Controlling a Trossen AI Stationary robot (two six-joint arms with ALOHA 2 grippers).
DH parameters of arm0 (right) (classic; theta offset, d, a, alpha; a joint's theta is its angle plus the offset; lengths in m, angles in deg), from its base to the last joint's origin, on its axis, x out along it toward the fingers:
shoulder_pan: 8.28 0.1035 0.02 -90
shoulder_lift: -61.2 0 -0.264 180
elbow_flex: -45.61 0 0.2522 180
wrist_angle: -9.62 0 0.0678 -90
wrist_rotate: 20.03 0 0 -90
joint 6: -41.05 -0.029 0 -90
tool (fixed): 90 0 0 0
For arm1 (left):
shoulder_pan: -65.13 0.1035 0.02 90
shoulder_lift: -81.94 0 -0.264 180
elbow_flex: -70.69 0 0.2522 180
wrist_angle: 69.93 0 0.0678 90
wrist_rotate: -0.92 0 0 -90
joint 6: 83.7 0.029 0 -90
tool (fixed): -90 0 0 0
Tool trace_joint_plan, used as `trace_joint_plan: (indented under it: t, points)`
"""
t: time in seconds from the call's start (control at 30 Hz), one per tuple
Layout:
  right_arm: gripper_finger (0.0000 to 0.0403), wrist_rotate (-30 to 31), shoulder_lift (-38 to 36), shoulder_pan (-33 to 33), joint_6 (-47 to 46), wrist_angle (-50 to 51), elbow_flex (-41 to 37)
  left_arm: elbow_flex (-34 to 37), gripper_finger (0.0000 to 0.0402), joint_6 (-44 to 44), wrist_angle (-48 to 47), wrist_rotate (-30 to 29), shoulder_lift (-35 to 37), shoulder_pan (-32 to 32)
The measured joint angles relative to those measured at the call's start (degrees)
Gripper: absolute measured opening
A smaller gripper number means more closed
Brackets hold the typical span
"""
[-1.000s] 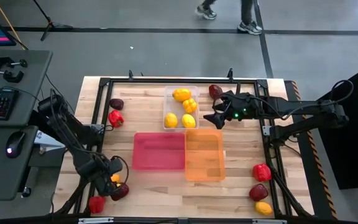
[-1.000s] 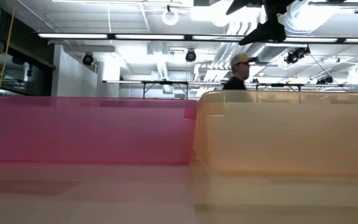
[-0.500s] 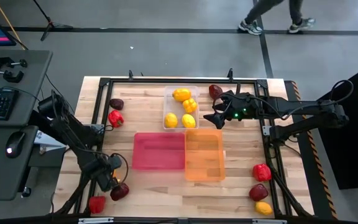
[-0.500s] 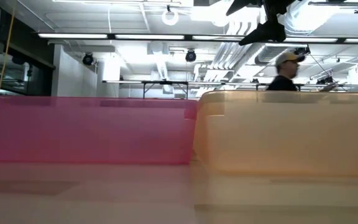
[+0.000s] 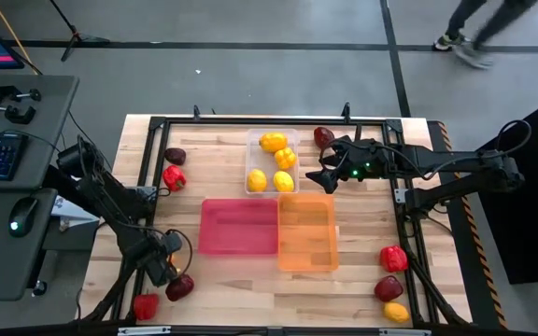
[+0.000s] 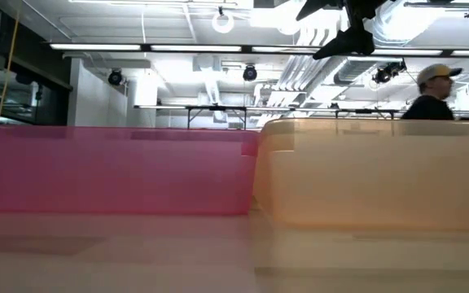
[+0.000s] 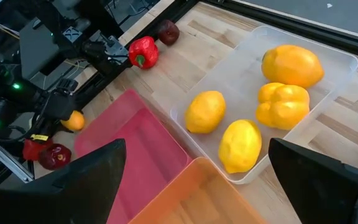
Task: Sort produce into baskets
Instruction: Put the lemon into the white bin
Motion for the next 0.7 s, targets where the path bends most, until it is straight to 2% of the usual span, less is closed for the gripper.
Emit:
trace_joint_plan:
  t: [0.1, 0.2, 0.33, 0.4, 0.47, 0.57, 0.7]
  points:
    - [0.0383, 0.0, 0.0, 0.0, 0.0, 0.0, 0.0, -3.3, 0.0227, 1.9, -1.0, -2.0, 1.7, 0.0]
    - [0.0383, 1.0, -1.1, -0.2, 1.5, 0.0, 0.0, -8.6, 0.0231, 3.6, -4.8, -7.1, 5.1, 0.9]
    - [0.0383, 5.9, -4.3, -1.2, 3.0, -0.1, 0.0, -17.1, 0.0249, 6.4, -12.6, -21.1, 10.2, 5.4]
    - [0.0383, 8.1, -5.8, -2.1, 3.7, -0.1, 0.0, -20.7, 0.0251, 9.9, -14.6, -29.5, 12.0, 9.9]
    - [0.0383, 8.8, -6.9, -3.3, 4.6, -0.1, 0.0, -23.3, 0.0251, 16.6, -14.1, -34.6, 13.2, 16.2]
    - [0.0383, 8.7, -7.8, -5.3, 6.4, -0.1, 0.0, -25.1, 0.0251, 29.4, -9.2, -35.3, 13.5, 28.2]
    - [0.0383, 7.1, -7.9, -8.4, 10.1, 0.1, 0.0, -24.7, 0.0251, 44.9, 7.0, -28.6, 11.8, 44.5]
